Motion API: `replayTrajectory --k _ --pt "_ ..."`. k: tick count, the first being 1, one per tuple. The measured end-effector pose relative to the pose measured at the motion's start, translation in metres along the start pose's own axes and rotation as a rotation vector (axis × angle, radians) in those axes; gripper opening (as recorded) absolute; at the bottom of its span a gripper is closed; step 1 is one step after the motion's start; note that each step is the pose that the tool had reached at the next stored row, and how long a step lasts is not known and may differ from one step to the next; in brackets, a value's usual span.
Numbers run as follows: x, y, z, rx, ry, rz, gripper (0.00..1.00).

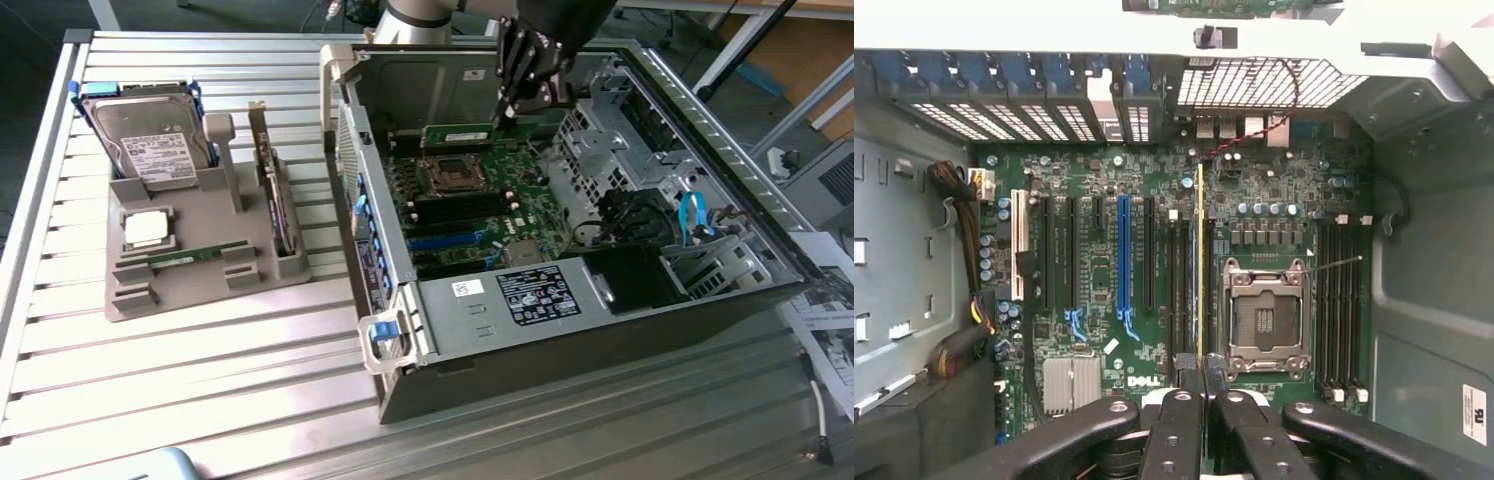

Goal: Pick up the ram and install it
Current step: 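Insert the ram into the slot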

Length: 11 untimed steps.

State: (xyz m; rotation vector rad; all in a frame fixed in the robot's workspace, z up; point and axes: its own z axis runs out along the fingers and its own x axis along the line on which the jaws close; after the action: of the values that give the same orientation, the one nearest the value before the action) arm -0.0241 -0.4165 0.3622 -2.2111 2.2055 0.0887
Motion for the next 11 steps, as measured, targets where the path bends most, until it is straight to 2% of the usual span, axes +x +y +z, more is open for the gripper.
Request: replayTrajectory --k 11 --pt "0.001 -0.0004 0.0124 0.0 0.0 0.0 0.12"
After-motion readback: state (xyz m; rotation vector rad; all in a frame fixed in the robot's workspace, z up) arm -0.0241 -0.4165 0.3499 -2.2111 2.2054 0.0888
